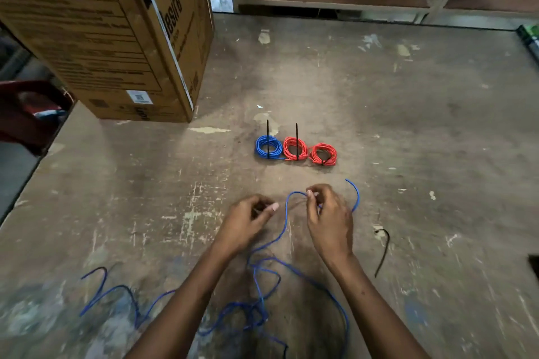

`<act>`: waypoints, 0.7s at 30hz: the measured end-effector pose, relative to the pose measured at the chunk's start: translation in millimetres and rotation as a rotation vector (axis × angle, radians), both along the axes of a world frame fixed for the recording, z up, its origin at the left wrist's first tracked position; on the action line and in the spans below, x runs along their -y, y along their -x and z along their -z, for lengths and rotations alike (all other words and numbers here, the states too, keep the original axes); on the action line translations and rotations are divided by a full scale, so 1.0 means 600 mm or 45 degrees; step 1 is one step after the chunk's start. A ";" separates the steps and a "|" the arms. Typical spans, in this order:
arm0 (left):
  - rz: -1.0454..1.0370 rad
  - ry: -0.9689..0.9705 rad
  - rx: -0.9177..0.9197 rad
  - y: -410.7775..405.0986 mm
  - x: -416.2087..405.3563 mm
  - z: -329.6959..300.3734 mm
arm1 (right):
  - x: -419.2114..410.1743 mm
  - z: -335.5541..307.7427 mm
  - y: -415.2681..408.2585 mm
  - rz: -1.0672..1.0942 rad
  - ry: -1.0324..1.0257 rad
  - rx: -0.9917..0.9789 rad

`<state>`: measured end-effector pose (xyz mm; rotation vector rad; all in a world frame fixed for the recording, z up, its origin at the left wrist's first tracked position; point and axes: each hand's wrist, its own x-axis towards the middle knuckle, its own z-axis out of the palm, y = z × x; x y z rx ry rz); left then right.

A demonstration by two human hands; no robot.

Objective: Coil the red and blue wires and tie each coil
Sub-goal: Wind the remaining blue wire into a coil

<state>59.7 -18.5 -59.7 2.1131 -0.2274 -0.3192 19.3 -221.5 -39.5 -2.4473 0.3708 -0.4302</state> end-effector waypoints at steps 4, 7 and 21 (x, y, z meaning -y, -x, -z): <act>0.228 -0.306 -0.032 0.051 0.026 0.015 | -0.001 0.028 0.032 -0.131 -0.340 -0.500; 0.205 -0.300 0.011 0.071 0.036 0.022 | -0.007 0.066 0.050 -0.256 -0.824 -0.517; 0.144 -0.409 0.148 0.157 -0.169 -0.053 | -0.084 -0.002 0.136 -0.197 -0.775 -0.274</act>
